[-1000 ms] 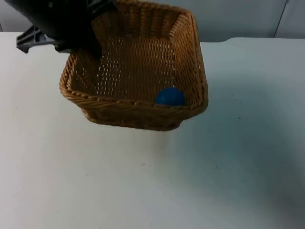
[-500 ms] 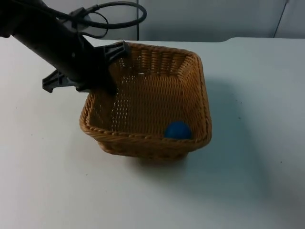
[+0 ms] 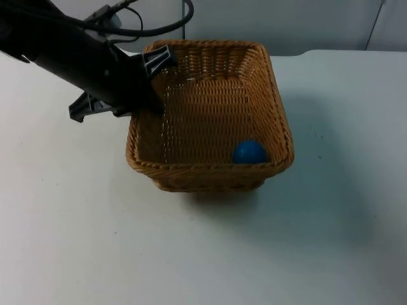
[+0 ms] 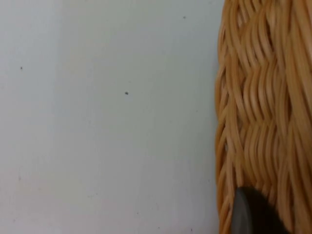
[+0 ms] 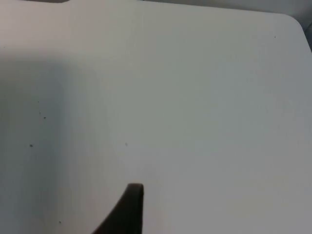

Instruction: Pick up the basket with the left hand and place the ball into the basket with the right hand.

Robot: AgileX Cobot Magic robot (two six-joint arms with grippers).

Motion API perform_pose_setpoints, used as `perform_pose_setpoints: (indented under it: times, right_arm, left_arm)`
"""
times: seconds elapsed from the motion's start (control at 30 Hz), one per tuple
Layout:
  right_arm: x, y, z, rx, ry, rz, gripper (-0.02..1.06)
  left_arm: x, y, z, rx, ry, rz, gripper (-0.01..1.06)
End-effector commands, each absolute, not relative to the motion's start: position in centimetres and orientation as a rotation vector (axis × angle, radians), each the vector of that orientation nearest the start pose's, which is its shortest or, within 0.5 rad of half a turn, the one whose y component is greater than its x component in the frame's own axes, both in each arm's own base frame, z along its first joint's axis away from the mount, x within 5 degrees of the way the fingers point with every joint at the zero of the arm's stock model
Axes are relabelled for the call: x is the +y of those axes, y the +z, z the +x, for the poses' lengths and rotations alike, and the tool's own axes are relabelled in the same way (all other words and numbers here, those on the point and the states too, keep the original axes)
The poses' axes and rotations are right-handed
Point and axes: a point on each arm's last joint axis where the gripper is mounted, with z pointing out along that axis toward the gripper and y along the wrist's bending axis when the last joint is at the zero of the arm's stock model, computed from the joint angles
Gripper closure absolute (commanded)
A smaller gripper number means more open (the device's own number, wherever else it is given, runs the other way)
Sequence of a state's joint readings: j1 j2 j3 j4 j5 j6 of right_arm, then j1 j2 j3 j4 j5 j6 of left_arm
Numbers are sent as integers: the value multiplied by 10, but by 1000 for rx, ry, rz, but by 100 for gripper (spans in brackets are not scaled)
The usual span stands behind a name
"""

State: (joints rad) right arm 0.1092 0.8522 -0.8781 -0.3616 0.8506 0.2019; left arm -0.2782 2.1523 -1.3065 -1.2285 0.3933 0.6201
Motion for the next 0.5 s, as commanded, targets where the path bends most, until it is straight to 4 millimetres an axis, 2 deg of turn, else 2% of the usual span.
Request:
perform_pose_setpoints:
  times: [0.0,0.47]
  right_arm:
    - [-7,354,159,2256,-277,-33,3]
    - [-7,354,159,2254,-277,-36,3]
  left_arm:
    - [-157,116,412,2549,-857,-261,105]
    - [-157,98,411,2588,-831,-225,103]
